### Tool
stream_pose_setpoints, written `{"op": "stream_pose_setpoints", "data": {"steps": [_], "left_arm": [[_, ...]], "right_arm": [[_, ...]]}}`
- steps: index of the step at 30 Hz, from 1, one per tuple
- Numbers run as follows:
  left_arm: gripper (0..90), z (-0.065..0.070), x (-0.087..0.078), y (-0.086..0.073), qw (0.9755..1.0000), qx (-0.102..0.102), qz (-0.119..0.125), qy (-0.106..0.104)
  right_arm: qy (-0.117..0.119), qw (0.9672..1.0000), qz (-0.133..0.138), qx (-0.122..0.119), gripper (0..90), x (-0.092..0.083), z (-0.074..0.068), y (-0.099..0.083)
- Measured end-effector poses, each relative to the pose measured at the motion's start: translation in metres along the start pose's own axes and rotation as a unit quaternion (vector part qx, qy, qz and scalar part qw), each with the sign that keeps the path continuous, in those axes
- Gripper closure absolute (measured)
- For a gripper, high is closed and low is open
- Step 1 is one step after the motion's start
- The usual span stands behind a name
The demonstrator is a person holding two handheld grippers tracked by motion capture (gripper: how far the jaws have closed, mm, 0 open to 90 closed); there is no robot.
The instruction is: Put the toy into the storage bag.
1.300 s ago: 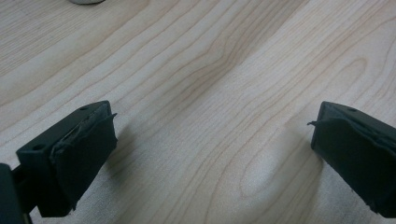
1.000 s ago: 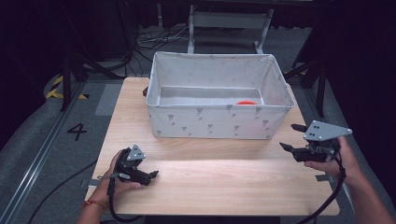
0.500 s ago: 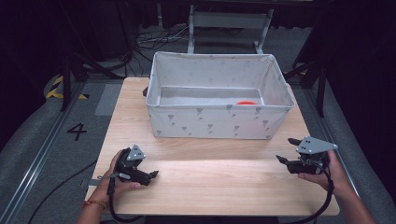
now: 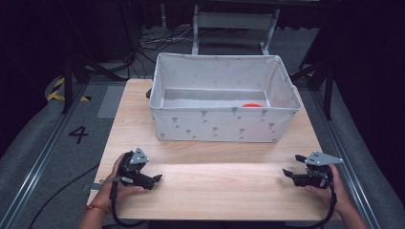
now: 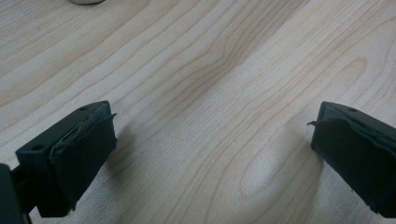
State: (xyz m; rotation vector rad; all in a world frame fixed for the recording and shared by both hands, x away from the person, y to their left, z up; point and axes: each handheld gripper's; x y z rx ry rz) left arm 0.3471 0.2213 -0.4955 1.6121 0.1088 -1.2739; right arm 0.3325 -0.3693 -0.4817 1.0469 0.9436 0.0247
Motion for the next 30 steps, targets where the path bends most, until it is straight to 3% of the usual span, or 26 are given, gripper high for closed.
{"op": "stream_pose_setpoints", "data": {"steps": [5,8,21,30], "left_arm": [[0.2,0.0,0.0,0.0,1.0,0.0,0.001,-0.001],[0.2,0.0,0.0,0.0,1.0,0.0,0.0,0.0],[0.2,0.0,0.001,0.001,1.0,0.0,0.0,0.001],[0.2,0.001,0.003,0.003,0.9998,-0.013,0.004,0.015]], "right_arm": [[-0.005,0.9985,0.006,0.054,23.2,0.001,0.009,-0.018],[-0.019,0.9972,-0.019,0.07,20.9,0.004,0.012,-0.022],[-0.023,0.9956,-0.028,0.087,15.5,0.006,0.014,-0.022],[-0.024,0.9954,-0.029,0.088,14.8,0.007,0.014,-0.022]]}}
Point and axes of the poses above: each handheld gripper's, and its own axes: x roughly forward along the jaws, y roughly out of its top, z roughly to its right, and after that the axes turned 6 degrees about -x, right-handed
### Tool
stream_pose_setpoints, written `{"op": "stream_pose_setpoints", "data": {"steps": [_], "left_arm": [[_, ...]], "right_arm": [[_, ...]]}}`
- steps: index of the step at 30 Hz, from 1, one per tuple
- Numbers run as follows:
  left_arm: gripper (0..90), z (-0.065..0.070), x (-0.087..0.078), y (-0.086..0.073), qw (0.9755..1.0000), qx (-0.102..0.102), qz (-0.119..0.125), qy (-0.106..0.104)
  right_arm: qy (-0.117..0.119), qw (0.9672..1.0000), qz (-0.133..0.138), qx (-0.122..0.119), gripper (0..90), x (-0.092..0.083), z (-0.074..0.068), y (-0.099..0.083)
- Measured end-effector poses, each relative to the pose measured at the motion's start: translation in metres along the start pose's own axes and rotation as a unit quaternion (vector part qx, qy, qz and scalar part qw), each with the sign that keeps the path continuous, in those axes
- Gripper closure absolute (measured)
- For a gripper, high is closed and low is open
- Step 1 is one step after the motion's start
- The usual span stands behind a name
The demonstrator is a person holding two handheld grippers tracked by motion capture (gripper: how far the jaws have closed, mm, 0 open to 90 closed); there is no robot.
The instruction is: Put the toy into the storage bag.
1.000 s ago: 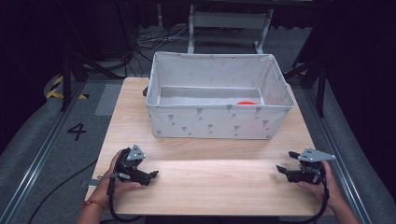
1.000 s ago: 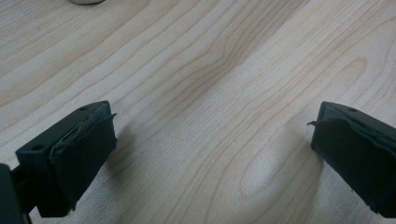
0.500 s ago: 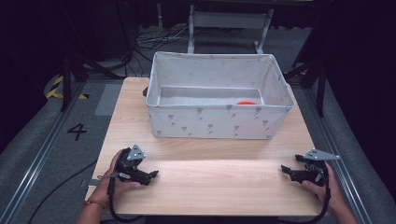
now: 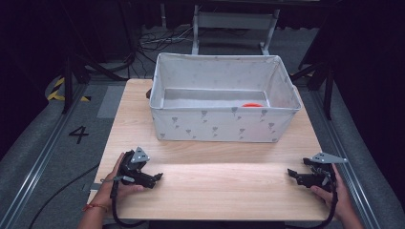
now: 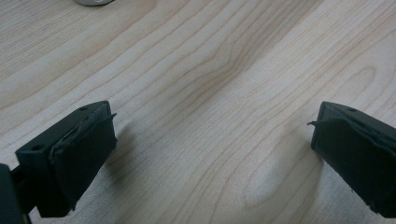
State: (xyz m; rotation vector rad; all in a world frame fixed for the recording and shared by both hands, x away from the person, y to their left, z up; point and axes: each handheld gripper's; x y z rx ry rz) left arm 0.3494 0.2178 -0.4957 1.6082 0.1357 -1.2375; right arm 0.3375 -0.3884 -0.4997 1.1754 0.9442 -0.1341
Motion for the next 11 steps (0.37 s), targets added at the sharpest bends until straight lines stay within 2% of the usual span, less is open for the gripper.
{"op": "stream_pose_setpoints", "data": {"steps": [11], "left_arm": [[0.1,0.0015,0.0019,0.002,0.9997,-0.02,0.0,0.012]], "right_arm": [[-0.009,0.9999,-0.002,0.009,13.1,-0.0004,-0.0012,-0.0005]]}}
Point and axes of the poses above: each handheld gripper's, and its own axes: x roughly forward along the jaws, y roughly out of its top, z roughly to its right, and after that the axes turned 6 degrees about -x, right-handed
